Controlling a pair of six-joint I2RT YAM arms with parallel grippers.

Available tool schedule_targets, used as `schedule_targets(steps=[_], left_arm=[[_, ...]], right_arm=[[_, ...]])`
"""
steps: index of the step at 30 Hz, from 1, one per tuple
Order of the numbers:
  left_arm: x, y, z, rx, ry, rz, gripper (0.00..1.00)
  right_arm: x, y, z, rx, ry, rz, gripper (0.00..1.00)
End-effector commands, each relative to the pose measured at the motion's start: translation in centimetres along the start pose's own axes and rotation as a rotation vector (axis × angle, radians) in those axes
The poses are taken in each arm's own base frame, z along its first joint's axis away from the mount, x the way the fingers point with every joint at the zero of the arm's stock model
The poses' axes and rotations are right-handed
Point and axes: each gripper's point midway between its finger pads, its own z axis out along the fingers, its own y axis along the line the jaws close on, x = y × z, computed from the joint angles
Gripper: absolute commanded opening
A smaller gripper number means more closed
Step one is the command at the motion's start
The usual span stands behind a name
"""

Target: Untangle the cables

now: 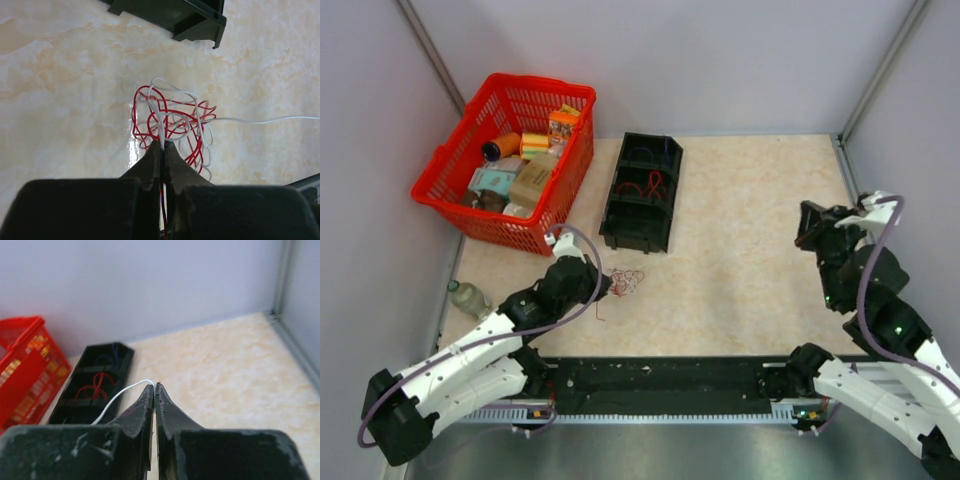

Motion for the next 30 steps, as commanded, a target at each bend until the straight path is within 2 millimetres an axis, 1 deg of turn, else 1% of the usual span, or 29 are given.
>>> schedule_targets(steps=[1,4,6,10,13,14,15,16,17,19,21,23,25,27,29,30], left_arm=[[-0.3,1.5,-0.2,-0.047,-0.040,-0.016,0.00],[-0.3,2.1,-0.4,-0.064,-0.047,-0.014,0.00],[-0.4,2.7,-0.5,-0.086,-0.055,-0.012,0.00],[-0.5,3.5,-0.8,-0.109,-0.073,-0.004,0.00],[-0.5,4.0,-1.0,-0.125,-0.081,0.003,0.00],[-0.7,4.1,-1.0,-0.129,-0.087,0.005,0.00],[-0.6,4.2,-1.0,-0.128,-0.086,0.007,0.00],[-0.6,4.1,-1.0,-0.123,-0.090,0.006,0.00],[-0.6,4.0,-1.0,-0.115,-0.089,0.009,0.00],[-0.7,3.5,-1.0,-0.093,-0.089,0.011,0.00],[-0.9,3.0,-1.0,-0.074,-0.087,0.011,0.00],[-1.0,2.6,-1.1,-0.062,-0.085,0.012,0.00],[-0.9,2.3,-1.1,-0.052,-0.076,0.017,0.00],[-0.7,2.0,-1.0,-0.034,-0.067,0.014,0.00],[-0.5,1.9,-0.9,-0.023,-0.058,0.011,0.00],[-0.4,1.9,-0.8,-0.020,-0.055,0.008,0.00]], right_arm=[[-7.9,-4.5,-1.7,0.235,-0.174,-0.080,0.00],[-11.2,-5.5,-2.9,0.291,-0.232,-0.074,0.00],[-12.8,-6.5,-3.7,0.337,-0.250,-0.073,0.00],[-17.0,-8.5,-6.2,0.397,-0.346,-0.067,0.00],[-20.4,-10.2,-8.6,0.436,-0.417,-0.051,0.00],[-21.0,-10.4,-9.1,0.432,-0.431,-0.055,0.00],[-21.5,-10.2,-9.2,0.411,-0.441,-0.062,0.00],[-21.0,-9.7,-8.8,0.388,-0.420,-0.076,0.00],[-20.4,-8.7,-8.2,0.337,-0.390,-0.085,0.00],[-18.6,-6.2,-6.3,0.231,-0.334,-0.088,0.00],[-16.8,-4.8,-4.9,0.197,-0.285,-0.101,0.00],[-15.4,-3.3,-3.7,0.153,-0.251,-0.098,0.00],[-14.6,-1.7,-2.6,0.102,-0.231,-0.083,0.00],[-14.4,0.0,-1.7,0.050,-0.217,-0.047,0.00],[-14.4,2.4,-0.8,-0.028,-0.200,-0.024,0.00],[-14.0,4.1,0.1,-0.077,-0.179,-0.030,0.00]])
